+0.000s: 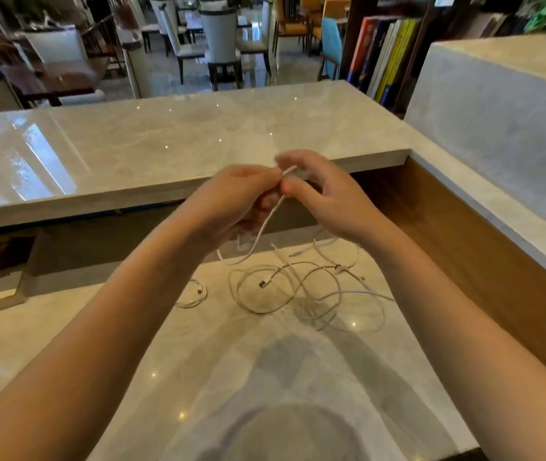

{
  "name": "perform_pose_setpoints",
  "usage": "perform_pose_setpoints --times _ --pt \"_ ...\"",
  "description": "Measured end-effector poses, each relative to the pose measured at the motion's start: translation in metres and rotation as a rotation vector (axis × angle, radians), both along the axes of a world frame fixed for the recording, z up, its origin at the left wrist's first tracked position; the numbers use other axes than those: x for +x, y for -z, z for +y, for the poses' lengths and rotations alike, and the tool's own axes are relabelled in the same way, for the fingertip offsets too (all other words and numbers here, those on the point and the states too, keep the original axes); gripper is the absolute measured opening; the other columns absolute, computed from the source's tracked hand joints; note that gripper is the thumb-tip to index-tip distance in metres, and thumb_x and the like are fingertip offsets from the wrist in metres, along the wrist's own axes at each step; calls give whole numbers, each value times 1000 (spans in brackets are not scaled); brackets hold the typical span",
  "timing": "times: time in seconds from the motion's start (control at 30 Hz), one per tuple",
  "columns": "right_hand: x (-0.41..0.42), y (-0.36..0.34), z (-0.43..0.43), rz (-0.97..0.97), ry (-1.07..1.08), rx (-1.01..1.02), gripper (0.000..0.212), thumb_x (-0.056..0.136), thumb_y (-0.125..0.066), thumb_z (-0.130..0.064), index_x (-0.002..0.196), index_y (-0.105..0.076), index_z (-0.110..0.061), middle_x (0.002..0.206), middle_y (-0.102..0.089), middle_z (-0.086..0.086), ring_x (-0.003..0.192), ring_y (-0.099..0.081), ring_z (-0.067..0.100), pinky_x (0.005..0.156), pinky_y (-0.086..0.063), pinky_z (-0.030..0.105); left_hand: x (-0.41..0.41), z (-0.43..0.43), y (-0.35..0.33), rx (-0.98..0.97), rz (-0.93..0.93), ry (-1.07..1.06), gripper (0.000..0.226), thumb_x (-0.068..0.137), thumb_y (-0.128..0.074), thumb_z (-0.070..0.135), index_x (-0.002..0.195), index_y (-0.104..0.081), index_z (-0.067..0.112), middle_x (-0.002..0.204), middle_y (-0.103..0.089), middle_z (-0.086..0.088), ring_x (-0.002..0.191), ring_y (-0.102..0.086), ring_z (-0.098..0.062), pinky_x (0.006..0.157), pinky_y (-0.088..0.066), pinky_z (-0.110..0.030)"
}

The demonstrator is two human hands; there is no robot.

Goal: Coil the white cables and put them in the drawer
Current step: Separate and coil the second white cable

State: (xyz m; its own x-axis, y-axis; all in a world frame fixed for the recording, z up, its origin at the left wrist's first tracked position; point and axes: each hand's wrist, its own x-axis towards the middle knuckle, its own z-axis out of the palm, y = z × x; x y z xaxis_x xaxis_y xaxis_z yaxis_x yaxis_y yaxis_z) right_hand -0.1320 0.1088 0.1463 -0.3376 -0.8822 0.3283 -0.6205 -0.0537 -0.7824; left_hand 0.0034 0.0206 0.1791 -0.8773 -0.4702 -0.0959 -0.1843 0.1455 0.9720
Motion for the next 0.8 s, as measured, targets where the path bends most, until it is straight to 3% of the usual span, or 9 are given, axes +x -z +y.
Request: perform_pose_setpoints --times 0.1,0.17,0.23,0.3,0.43,0.57,0.73,0.8 --pt "-6 -9 -13 -179 -64 -96 13 96 -50 -19 95 -61 -14 82 -64 4 83 -63 18 84 -50 42 -4 -9 -17 116 160 38 32 100 -34 27 86 -52 5 52 -36 6 40 -27 -7 40 -21 -19" --pt "-14 -12 -14 -235 -55 -141 18 97 -47 -18 86 -61 -13 65 -56 0 63 -57 14 74 -51 40 -4 -15 -24 215 257 63 35 100 -31 31 86 -54 9 51 -35 7 38 -28 -5 38 -22 -17" --pt "-20 -12 -11 -334 -98 -130 24 98 -45 -20 85 -61 -8 59 -50 -2 55 -51 11 67 -52 33 -3 -18 -27 265 305 90 39 100 -29 36 89 -56 9 50 -33 8 37 -27 -4 36 -23 -16" --pt "-25 -10 -7 -382 -153 -50 26 97 -45 -22 86 -61 -6 60 -50 0 57 -50 13 66 -53 29 -3 -20 -26 283 315 101 42 100 -28 38 90 -57 8 50 -32 8 37 -26 -3 37 -21 -17" --pt "-37 -3 -3 -282 -110 105 21 95 -50 -21 90 -67 -9 74 -57 4 72 -57 16 77 -54 27 1 -27 -25 247 206 96 42 100 -30 34 96 -61 6 51 -34 8 39 -27 -4 37 -22 -16" --pt "-45 0 -1 -175 -25 139 18 94 -53 -19 92 -68 -9 83 -68 2 79 -66 11 75 -54 21 11 -32 -27 61 24 120 34 100 -35 25 102 -63 6 56 -38 5 46 -29 -7 45 -24 -20" --pt "-32 -8 -4 -399 -24 -20 25 96 -49 -17 95 -64 4 81 -69 14 74 -69 21 70 -58 25 7 -36 -20 -142 42 -74 32 101 -34 25 92 -62 12 56 -47 4 44 -34 -7 40 -30 -15" --pt "-28 -8 -5 -474 -24 -51 25 96 -49 -18 94 -64 2 78 -68 15 70 -68 22 67 -58 26 3 -38 -11 -97 73 -98 33 101 -32 27 92 -59 12 56 -47 4 44 -34 -8 41 -29 -17"
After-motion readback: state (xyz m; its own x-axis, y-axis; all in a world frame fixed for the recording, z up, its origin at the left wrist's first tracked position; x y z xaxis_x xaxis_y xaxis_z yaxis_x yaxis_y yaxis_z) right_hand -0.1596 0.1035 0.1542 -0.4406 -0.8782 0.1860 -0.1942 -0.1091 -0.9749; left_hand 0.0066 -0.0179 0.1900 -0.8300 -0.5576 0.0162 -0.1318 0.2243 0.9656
